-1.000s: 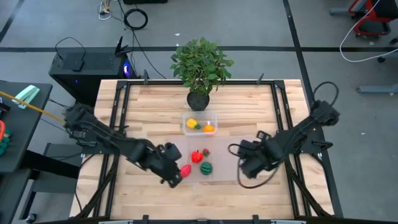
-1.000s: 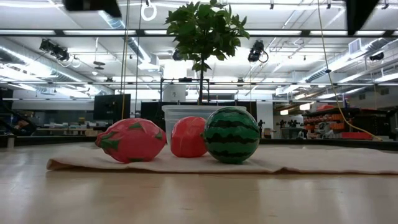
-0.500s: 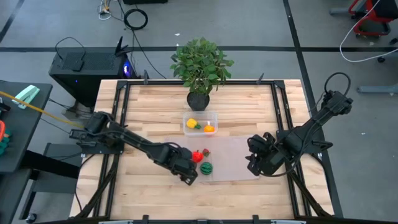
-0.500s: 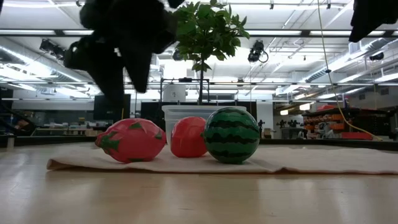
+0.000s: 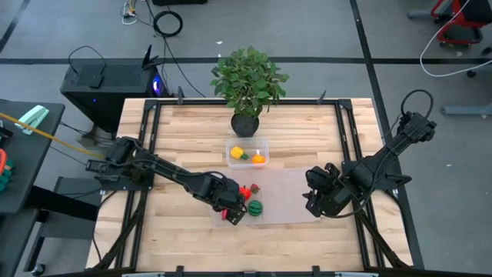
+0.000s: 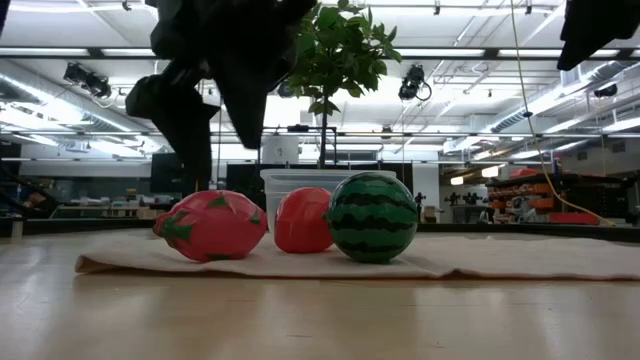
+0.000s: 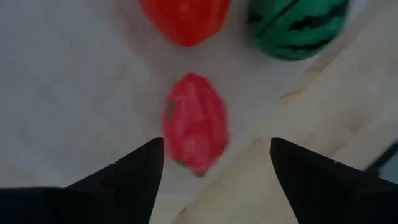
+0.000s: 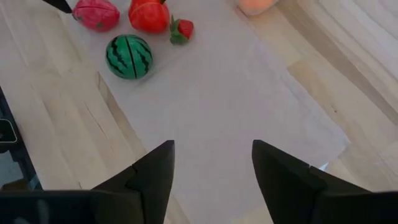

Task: Pick and placing Produce into tupperware
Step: Put the dragonfruit into the transparent bin

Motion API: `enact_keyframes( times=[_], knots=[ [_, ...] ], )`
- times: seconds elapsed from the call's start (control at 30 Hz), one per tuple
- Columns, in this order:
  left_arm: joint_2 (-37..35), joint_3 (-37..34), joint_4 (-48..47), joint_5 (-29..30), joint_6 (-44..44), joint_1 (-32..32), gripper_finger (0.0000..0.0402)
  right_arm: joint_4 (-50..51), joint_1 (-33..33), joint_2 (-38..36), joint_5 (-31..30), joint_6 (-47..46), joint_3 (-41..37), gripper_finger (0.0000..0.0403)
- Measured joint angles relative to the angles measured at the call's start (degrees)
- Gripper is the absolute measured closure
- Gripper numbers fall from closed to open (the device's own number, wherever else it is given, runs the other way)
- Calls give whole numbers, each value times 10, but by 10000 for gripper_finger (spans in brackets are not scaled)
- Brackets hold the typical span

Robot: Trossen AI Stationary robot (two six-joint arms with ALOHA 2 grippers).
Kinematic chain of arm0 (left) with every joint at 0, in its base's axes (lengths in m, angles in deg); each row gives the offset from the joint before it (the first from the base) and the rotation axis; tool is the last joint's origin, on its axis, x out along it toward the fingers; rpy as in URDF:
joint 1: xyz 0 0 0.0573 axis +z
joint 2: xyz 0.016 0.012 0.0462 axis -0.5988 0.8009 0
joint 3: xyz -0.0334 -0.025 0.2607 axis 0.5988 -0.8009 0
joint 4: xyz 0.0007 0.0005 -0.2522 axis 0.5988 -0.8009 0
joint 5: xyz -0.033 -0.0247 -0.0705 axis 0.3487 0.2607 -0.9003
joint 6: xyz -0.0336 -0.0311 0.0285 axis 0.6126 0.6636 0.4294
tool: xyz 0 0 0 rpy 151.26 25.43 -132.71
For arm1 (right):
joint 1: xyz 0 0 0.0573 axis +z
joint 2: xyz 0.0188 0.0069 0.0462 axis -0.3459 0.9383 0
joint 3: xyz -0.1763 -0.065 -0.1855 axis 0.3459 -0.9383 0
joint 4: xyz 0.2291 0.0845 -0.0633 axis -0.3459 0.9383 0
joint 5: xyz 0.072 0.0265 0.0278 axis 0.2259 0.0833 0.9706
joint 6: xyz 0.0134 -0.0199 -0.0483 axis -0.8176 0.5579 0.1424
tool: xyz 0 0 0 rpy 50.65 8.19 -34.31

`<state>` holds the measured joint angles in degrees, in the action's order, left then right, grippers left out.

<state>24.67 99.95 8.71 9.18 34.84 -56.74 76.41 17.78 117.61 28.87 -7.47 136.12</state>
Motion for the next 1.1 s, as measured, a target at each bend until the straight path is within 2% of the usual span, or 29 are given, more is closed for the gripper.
enact_keyframes(
  times=[0.3, 1.1],
  knots=[
    [0, 0, -22, 17, -19, 0, 99, 0, 0, 0, 0, 0, 0, 182],
    [10, 0, 10, 19, -35, 0, 99, 0, 0, 0, 0, -11, 0, 182]
  ],
)
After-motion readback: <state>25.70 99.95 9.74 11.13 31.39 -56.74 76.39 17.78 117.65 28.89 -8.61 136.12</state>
